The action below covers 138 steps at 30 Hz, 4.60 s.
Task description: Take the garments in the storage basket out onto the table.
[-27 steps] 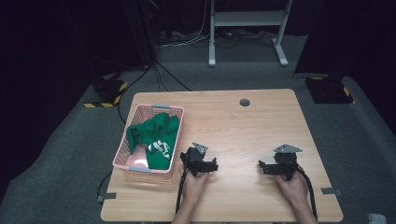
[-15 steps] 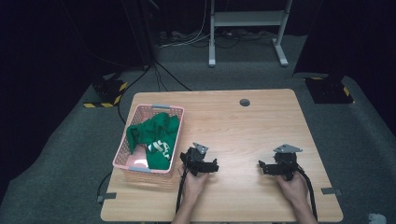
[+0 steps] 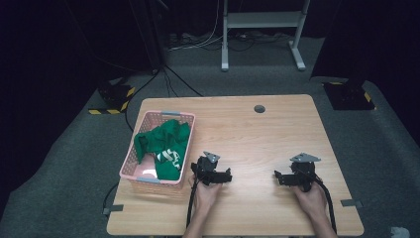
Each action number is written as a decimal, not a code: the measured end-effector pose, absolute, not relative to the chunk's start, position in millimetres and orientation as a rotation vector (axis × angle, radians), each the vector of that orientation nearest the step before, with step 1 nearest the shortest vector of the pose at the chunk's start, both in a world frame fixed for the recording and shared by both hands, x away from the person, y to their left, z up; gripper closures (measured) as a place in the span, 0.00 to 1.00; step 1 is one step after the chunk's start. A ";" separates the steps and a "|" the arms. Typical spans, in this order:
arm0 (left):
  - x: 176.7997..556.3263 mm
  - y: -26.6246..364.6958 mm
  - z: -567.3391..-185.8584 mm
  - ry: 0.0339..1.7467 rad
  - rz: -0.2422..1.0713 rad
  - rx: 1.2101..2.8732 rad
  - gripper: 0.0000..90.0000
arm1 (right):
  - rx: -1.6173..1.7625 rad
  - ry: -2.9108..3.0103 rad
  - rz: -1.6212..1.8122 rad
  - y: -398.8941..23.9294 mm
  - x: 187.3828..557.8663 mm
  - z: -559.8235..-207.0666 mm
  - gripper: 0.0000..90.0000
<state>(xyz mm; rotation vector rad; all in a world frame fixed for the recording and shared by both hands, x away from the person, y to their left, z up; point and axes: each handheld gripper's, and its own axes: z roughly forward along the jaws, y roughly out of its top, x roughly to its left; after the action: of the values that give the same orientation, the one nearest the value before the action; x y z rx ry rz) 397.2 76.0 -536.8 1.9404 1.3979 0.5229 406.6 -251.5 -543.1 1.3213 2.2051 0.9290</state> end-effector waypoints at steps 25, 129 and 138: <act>401.3 65.8 -503.2 1.316 0.463 1.925 0.01 | 1.320 2.206 0.930 -251.5 406.7 -543.1 0.05; 478.9 235.5 -483.6 1.786 0.537 1.894 0.01 | 1.301 2.223 0.936 -249.9 406.9 -543.1 0.05; 493.0 234.7 -496.1 1.823 0.511 1.927 0.01 | 1.303 2.222 0.934 -249.9 406.8 -543.1 0.05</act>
<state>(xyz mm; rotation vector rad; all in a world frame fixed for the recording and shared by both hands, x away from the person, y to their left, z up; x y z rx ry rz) 493.0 234.7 -496.1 1.9266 1.8232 0.5114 406.8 -249.9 -543.1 1.3033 2.2224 0.9338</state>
